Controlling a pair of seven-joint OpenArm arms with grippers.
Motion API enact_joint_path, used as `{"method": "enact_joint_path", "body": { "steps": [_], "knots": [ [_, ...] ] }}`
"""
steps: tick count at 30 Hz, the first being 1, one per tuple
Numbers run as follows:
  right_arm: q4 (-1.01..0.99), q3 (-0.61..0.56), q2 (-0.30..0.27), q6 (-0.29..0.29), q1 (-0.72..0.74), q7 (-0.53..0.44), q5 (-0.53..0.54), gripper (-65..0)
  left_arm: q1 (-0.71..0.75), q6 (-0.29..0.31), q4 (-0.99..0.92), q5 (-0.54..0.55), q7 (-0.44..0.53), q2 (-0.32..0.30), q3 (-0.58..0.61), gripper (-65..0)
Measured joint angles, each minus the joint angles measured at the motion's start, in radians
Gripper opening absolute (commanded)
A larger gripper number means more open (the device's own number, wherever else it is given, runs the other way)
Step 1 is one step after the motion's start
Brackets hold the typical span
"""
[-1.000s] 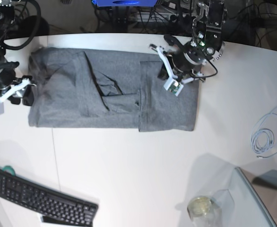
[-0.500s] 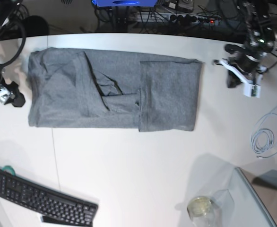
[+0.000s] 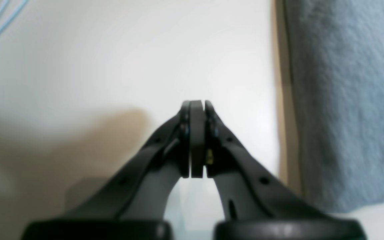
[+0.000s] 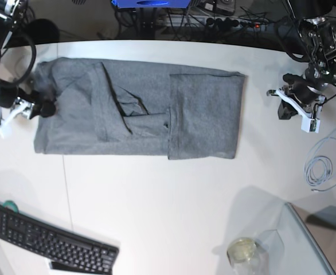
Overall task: Layout the t-shirt on the table in an organized manner, then fold the t-shirt properly
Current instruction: 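Move both grippers to the strip's two ends and grasp them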
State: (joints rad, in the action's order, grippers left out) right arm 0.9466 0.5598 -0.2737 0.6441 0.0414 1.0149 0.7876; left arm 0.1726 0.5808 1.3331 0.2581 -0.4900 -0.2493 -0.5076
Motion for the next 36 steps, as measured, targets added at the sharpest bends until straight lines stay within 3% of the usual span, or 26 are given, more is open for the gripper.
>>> {"method": "enact_joint_path", "body": {
  "steps": [2, 6, 11, 18, 20, 25, 27, 29, 36],
  "knots": [
    [-0.056, -0.008, -0.008, 0.026, 0.021, -0.022, 0.021, -21.0, -0.006, -0.002, -0.043, 0.005, 0.072, 0.006, 0.011, -65.0],
    [-0.087, -0.046, -0.015, 0.055, 0.027, -0.059, 0.034, -21.0, -0.012, 0.0, -0.113, 0.0, 0.094, 0.019, 0.085, -65.0],
    [-0.071, -0.14, -0.014, 0.055, 0.03, -0.066, 0.037, -21.2, -0.013, -0.004, -0.137, -0.002, 0.153, 0.015, 0.159, -65.0],
    [-0.072, -0.157, -0.008, 0.061, 0.03, -0.073, 0.051, -22.2, -0.062, -0.004, -0.152, 0.003, 0.16, 0.028, 0.211, -65.0],
    [-0.076, -0.157, -0.008, 0.061, 0.03, -0.081, 0.044, -28.1, -0.07, -0.005, -0.155, -0.002, 0.157, 0.037, 0.206, -65.0],
    [-0.084, -0.159, -0.006, 0.059, 0.024, -0.095, 0.012, -53.0, -0.073, -0.004, -0.155, -0.002, 0.153, 0.052, 0.21, -65.0],
    [-0.085, -0.159, -0.003, 0.053, 0.027, -0.095, -0.005, -59.9, -0.078, -0.005, -0.155, -0.002, 0.155, 0.059, 0.208, -65.0],
    [-0.084, -0.159, -0.003, 0.051, 0.031, -0.097, -0.006, -62.7, -0.079, -0.004, -0.155, -0.002, 0.155, 0.066, 0.212, -65.0],
    [0.072, -0.161, 0.002, 0.039, 0.015, -0.086, -0.008, -63.3, -0.083, -0.004, -0.16, -0.002, 0.158, 0.066, 0.328, -65.0]
  ]
}}
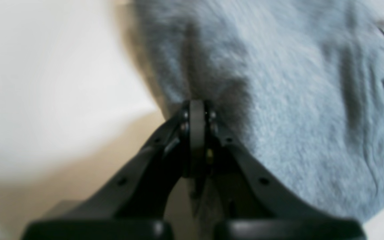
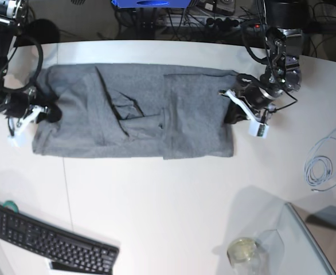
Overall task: Layout the t-shirt on the table in an organized manner, then fold the t-shirt properly
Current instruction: 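Move both grippers to the strip's two ends and grasp them, then push both ends inward toward each other with both grippers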
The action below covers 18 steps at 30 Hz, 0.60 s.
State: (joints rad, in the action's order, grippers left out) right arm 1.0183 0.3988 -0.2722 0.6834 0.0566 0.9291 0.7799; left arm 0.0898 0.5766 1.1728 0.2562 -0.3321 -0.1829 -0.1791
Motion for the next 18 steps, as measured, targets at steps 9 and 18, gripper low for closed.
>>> {"method": "enact_joint_path", "body": {
  "steps": [9, 18],
  "knots": [
    [0.296, -0.003, 0.109, -0.113, -0.072, 0.138, -0.011, -63.5, -0.032, 0.0, -0.003, 0.001, -0.003, 0.027, 0.0, -65.0],
    [0.499, -0.005, 0.2, -0.217, -0.073, 0.235, -0.007, -63.5, -0.048, -0.003, -0.015, 0.0, -0.003, 0.047, 0.064, -65.0]
  ]
}}
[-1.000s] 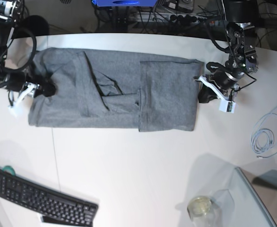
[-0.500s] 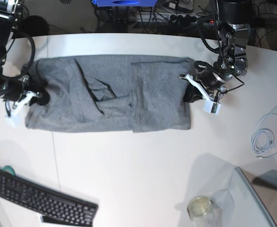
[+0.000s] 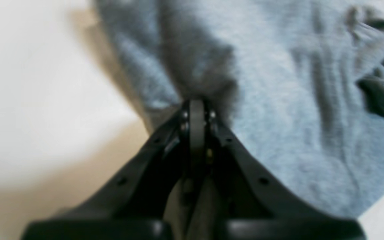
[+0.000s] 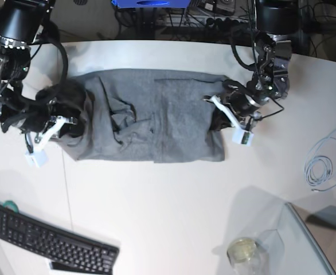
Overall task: Layout the t-shirt on the table in an organized manner, then fold the t-shirt properly
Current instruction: 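Push both ends inward toward each other with both grippers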
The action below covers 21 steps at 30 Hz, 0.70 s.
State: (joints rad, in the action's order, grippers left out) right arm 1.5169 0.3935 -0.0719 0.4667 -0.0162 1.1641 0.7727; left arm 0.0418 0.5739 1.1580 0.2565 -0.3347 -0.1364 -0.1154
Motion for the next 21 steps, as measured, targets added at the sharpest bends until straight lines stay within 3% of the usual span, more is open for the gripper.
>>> {"method": "enact_joint_path", "body": {
  "steps": [9, 16, 18, 21],
  "knots": [
    [0.092, -0.005, 0.056, -0.032, 0.001, 0.056, -0.001, -63.5, -0.017, 0.002, -0.029, 0.003, 0.003, 0.003, 0.005, -65.0],
    [0.092, -0.137, 0.072, -0.042, 0.0, -0.002, -0.003, -63.5, -0.02, 0.0, -0.029, 0.002, -0.001, 0.024, 0.005, -65.0],
    [0.092, -0.175, 0.067, -0.112, 0.001, -0.031, 0.0, -63.5, -0.021, 0.0, -0.029, 0.002, 0.0, 0.033, 0.005, -65.0],
    [0.092, -0.245, 0.066, -0.139, 0.0, -0.064, -0.005, -63.5, -0.023, 0.002, -0.029, 0.003, 0.0, 0.034, 0.007, -65.0]
  ]
}}
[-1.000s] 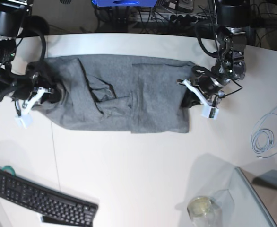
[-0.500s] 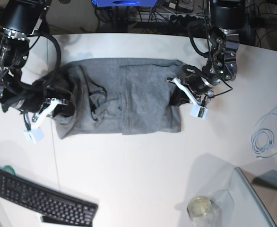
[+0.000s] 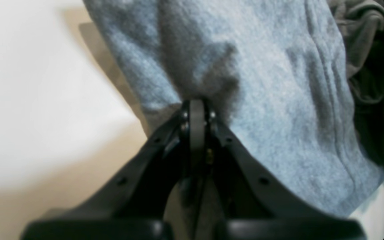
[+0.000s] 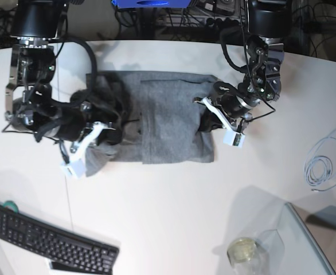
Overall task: Layout the t-shirt on the table in an organized manner, then fold the t-shirt properly
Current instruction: 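Push both ends inward toward each other with both grippers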
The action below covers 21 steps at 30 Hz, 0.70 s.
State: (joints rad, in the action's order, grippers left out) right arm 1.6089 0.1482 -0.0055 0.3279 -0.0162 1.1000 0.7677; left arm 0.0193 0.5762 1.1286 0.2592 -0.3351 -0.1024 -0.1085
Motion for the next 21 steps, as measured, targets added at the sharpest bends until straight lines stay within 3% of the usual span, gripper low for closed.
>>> {"method": "enact_joint_path", "body": {
  "steps": [7, 10, 21],
  "knots": [
    [-0.034, -0.096, 0.049, -0.004, 0.002, -0.017, 0.007, -63.5, 0.0, -0.002, 0.0, 0.0, 0.0, 0.003, 0.036, -65.0],
    [-0.073, -0.139, 0.048, -0.041, -0.002, -0.06, -0.008, -63.5, 0.0, 0.0, -0.001, 0.0, 0.0, 0.01, 0.043, -65.0],
    [-0.19, -0.303, 0.043, -0.044, 0.007, -0.205, 0.001, -63.5, 0.0, 0.0, -0.001, 0.0, 0.0, 0.007, 0.043, -65.0]
  ]
}}
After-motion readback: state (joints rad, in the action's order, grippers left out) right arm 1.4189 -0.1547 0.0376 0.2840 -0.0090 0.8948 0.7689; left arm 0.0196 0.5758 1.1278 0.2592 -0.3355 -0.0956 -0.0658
